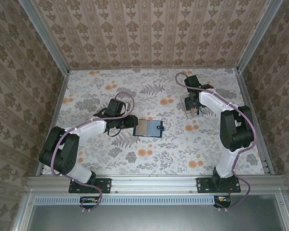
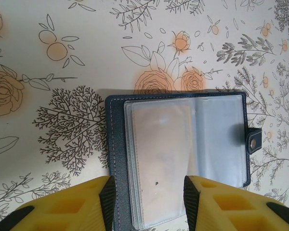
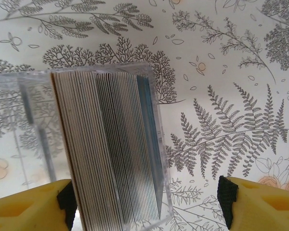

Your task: Put the credit cards into the card holder

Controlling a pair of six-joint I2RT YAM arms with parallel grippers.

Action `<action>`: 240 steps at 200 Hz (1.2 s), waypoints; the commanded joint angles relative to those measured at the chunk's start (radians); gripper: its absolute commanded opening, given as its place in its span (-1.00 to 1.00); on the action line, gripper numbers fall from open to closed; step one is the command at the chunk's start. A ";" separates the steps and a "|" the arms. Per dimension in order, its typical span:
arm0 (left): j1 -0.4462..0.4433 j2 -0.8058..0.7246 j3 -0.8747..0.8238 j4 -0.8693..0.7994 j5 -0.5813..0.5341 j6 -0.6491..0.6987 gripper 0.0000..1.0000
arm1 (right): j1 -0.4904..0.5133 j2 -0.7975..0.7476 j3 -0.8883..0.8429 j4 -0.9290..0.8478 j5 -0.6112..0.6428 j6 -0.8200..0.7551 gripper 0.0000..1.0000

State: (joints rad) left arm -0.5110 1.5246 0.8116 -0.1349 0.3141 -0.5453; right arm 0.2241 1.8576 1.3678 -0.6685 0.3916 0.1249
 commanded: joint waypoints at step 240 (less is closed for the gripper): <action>-0.004 0.032 0.021 -0.018 0.027 0.019 -0.09 | 0.010 -0.143 -0.072 0.035 0.054 -0.007 -0.66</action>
State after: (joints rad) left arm -0.5110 1.5436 0.8135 -0.1364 0.3191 -0.5449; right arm 0.2291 1.7756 1.3003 -0.6098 0.4557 0.1093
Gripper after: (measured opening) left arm 0.454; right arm 0.203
